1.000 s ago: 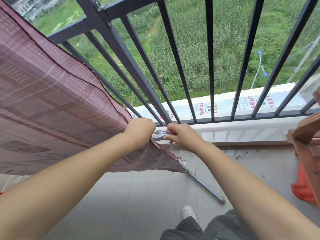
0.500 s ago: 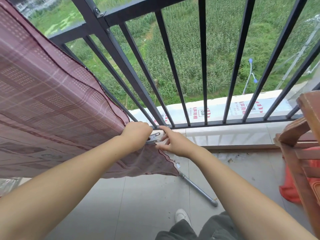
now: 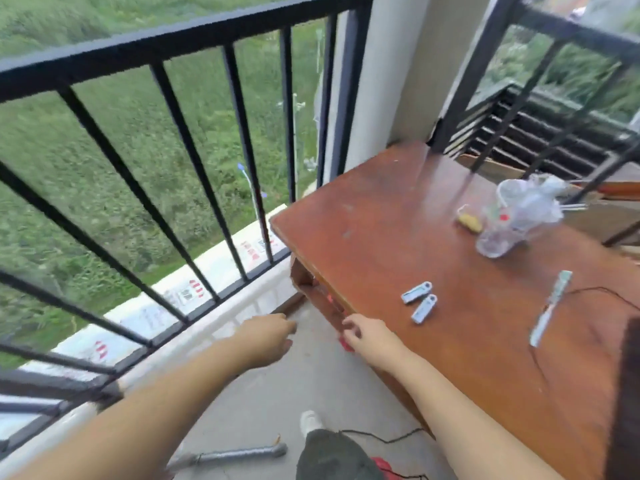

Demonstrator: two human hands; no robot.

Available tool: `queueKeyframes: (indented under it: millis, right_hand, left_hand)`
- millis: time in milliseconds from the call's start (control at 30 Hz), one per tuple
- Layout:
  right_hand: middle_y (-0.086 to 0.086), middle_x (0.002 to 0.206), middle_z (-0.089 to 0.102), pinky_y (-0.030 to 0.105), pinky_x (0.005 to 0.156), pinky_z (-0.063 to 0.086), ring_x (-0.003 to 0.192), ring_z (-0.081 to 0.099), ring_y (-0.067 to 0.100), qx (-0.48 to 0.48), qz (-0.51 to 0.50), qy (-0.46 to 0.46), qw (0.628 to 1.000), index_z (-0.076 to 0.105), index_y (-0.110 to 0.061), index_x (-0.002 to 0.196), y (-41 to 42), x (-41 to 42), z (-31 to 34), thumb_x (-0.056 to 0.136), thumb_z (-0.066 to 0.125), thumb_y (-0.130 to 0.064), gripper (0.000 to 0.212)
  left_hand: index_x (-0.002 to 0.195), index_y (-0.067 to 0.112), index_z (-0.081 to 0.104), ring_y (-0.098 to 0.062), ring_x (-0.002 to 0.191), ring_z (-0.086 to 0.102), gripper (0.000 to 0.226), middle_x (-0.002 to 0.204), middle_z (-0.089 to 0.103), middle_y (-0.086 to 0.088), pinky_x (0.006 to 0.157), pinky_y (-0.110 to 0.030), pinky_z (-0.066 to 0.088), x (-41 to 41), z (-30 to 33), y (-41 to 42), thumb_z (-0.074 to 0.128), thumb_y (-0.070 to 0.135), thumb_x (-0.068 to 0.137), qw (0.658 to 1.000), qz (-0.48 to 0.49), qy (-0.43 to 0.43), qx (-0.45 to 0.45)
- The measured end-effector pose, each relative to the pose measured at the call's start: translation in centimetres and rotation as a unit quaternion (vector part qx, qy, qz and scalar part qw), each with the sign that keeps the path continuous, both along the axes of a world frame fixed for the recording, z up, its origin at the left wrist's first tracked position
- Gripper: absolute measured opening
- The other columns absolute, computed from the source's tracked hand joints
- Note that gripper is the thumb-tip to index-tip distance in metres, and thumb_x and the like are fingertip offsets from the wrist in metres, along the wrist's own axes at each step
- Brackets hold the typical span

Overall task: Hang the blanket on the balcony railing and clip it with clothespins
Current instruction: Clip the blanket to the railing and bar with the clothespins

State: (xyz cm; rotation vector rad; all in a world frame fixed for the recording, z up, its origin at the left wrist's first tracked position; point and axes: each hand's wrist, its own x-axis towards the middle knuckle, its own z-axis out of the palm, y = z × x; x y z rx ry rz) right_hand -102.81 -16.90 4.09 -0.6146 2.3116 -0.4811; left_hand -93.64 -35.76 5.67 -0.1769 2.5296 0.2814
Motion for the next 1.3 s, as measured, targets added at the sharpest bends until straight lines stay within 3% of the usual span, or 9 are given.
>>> queueKeyframes:
  millis: [200,333,467,567,700,867,1033,1233,1300]
  right_hand:
    - [0.013,0.123,0.059,0.035,0.085,0.044,0.112,0.055,0.031,0.025,-0.246,0.104,0.963,0.051,-0.016,0.121,8.8,-6.8,-1.8,0.091,0.04,-0.02,0.032]
    - [0.014,0.134,0.045,0.04,0.092,0.041,0.121,0.048,0.033,0.055,-0.303,0.08,0.948,0.033,-0.013,0.136,9.4,-9.8,-4.5,0.091,0.044,-0.037,0.052]
    - [0.016,0.124,0.048,0.041,0.086,0.043,0.114,0.051,0.036,0.078,-0.304,0.079,0.946,0.043,-0.008,0.122,8.9,-10.9,-6.4,0.089,0.048,-0.039,0.045]
    - [0.02,0.116,0.053,0.041,0.083,0.043,0.109,0.053,0.037,0.048,-0.303,0.068,0.949,0.047,-0.002,0.111,8.8,-11.1,-6.9,0.09,0.047,-0.028,0.034]
    - [0.018,0.11,0.058,0.039,0.082,0.043,0.105,0.053,0.035,0.023,-0.306,0.087,0.948,0.052,-0.005,0.107,8.3,-10.8,-5.9,0.089,0.046,-0.024,0.027]
    - [0.013,0.109,0.058,0.036,0.079,0.043,0.1,0.057,0.032,-0.04,-0.19,0.092,0.977,0.056,-0.01,0.107,3.7,-9.4,-3.8,0.091,0.045,-0.026,0.025]
    - [0.013,0.111,0.056,0.036,0.081,0.043,0.105,0.055,0.033,-0.066,0.045,0.067,0.995,0.053,-0.015,0.113,-5.3,-3.4,-3.0,0.088,0.048,-0.026,0.027]
    - [0.009,0.116,0.059,0.037,0.085,0.044,0.11,0.053,0.03,-0.09,0.354,0.046,0.93,0.049,-0.016,0.116,-13.5,10.4,-1.5,0.089,0.05,-0.027,0.029]
    - [0.008,0.12,0.059,0.037,0.085,0.045,0.112,0.053,0.03,-0.094,0.428,0.048,0.897,0.045,-0.016,0.12,-14.9,15.8,-0.6,0.088,0.052,-0.029,0.036]
  left_hand:
    - [0.126,0.014,0.044,-0.031,0.117,0.05,0.036,0.125,0.049,-0.012,0.092,-0.043,0.047,-12.4,-2.1,10.9,0.04,0.02,0.091,0.994,-0.039,0.052,0.093]
    - [0.14,0.016,0.027,-0.032,0.122,0.042,0.05,0.129,0.041,-0.014,0.089,-0.044,0.043,-18.2,-4.6,15.0,0.044,0.021,0.092,0.992,-0.004,0.1,0.077]
    - [0.147,0.028,0.011,-0.033,0.122,0.038,0.068,0.132,0.036,-0.014,0.084,-0.043,0.044,-21.0,-6.7,16.8,0.046,0.013,0.091,0.991,-0.111,0.051,0.053]
    - [0.142,0.02,0.023,-0.032,0.121,0.039,0.058,0.129,0.038,-0.014,0.075,-0.041,0.041,-21.3,-7.4,16.8,0.043,0.004,0.09,0.986,-0.15,0.063,0.03]
    - [0.121,0.008,0.036,-0.036,0.11,0.05,0.026,0.119,0.046,-0.017,0.073,-0.043,0.042,-19.8,-7.3,15.2,0.037,0.01,0.095,0.991,-0.019,0.092,0.091]
    - [0.124,0.01,0.037,-0.036,0.108,0.054,0.031,0.124,0.051,-0.014,0.086,-0.042,0.047,-12.8,-5.3,9.3,0.039,0.02,0.095,0.974,0.149,0.093,0.145]
    - [0.113,0.005,0.042,-0.031,0.098,0.055,0.025,0.113,0.058,-0.018,0.069,-0.025,0.026,-0.5,-3.6,3.1,0.038,0.023,0.096,0.925,0.337,0.116,0.13]
    - [0.111,0.012,0.037,-0.033,0.093,0.062,0.023,0.097,0.057,-0.012,0.073,-0.033,0.043,18.7,-2.8,-0.1,0.043,0.018,0.089,0.818,0.569,0.064,0.062]
    - [0.104,0.012,0.035,-0.035,0.096,0.06,0.021,0.096,0.058,-0.013,0.069,-0.031,0.039,25.2,-2.4,1.0,0.046,0.014,0.086,0.769,0.634,0.06,0.055]
